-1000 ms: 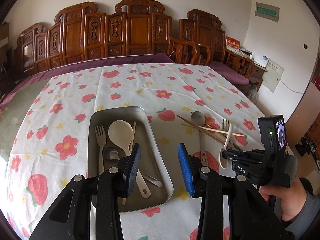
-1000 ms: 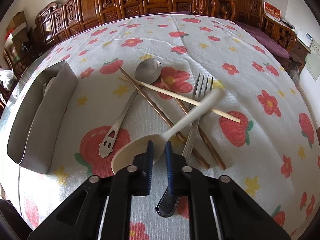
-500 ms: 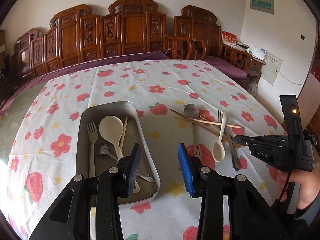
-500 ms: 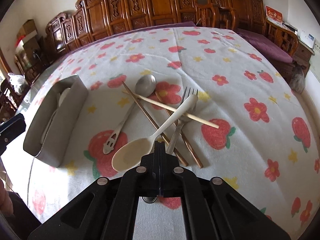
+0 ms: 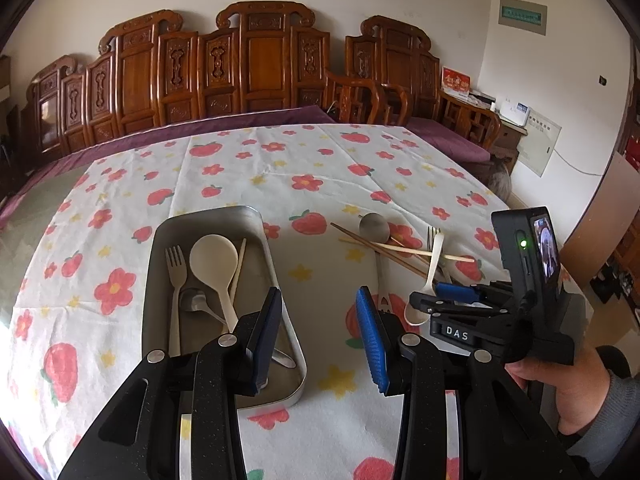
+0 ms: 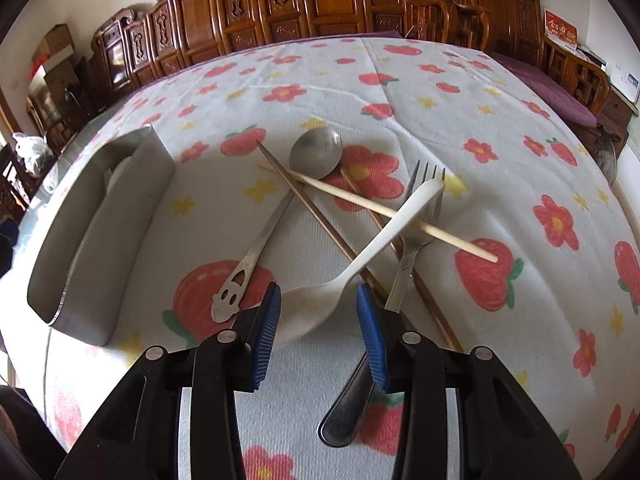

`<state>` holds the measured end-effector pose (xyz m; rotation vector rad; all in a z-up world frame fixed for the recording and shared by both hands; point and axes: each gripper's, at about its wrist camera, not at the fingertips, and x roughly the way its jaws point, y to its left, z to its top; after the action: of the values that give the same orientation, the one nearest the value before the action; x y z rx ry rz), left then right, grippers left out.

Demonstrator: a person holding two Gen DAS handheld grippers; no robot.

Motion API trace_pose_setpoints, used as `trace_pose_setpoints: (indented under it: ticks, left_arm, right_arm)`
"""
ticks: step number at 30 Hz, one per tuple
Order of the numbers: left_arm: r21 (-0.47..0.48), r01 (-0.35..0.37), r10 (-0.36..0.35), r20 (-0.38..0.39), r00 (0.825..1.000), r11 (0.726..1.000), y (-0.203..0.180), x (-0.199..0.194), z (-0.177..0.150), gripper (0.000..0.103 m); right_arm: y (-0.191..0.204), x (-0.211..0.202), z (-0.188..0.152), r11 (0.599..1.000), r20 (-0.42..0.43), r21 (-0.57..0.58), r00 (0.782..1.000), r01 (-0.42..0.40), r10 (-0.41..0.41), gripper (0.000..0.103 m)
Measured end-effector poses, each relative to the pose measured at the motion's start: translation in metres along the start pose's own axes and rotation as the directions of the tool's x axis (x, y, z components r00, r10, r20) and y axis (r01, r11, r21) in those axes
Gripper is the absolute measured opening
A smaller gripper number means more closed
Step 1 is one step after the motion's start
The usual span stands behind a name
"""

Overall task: Organize utensils
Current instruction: 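Grasp the small white plastic spoon by its handle with the right gripper, then lift the small white spoon with the right gripper while the left gripper approaches the chopsticks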

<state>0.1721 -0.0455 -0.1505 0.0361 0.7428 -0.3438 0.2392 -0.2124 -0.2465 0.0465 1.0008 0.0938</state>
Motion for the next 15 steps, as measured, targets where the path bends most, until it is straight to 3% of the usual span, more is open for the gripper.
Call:
trace_pose_setpoints:
  ticks: [4, 8, 15]
  left_arm:
    - [0.001, 0.008, -0.008, 0.002, 1.000, 1.000, 0.000, -0.001, 0.000, 0.036]
    - [0.002, 0.010, -0.010, 0.002, 1.000, 1.000, 0.000, -0.001, 0.000, 0.036]
    - [0.019, -0.003, 0.003, -0.011, 1.000, 1.000, -0.006, 0.002, -0.003, 0.036]
  right_arm:
    - [0.007, 0.001, -0.002, 0.999, 0.002, -0.028, 0.999, 0.033, -0.033, 0.040]
    - [0.007, -0.002, -0.004, 0.999, 0.001, -0.024, 0.999, 0.032, -0.032, 0.012]
    - [-0.004, -0.020, -0.006, 1.000, 0.033, -0.021, 0.999, -0.013, 0.014, 0.007]
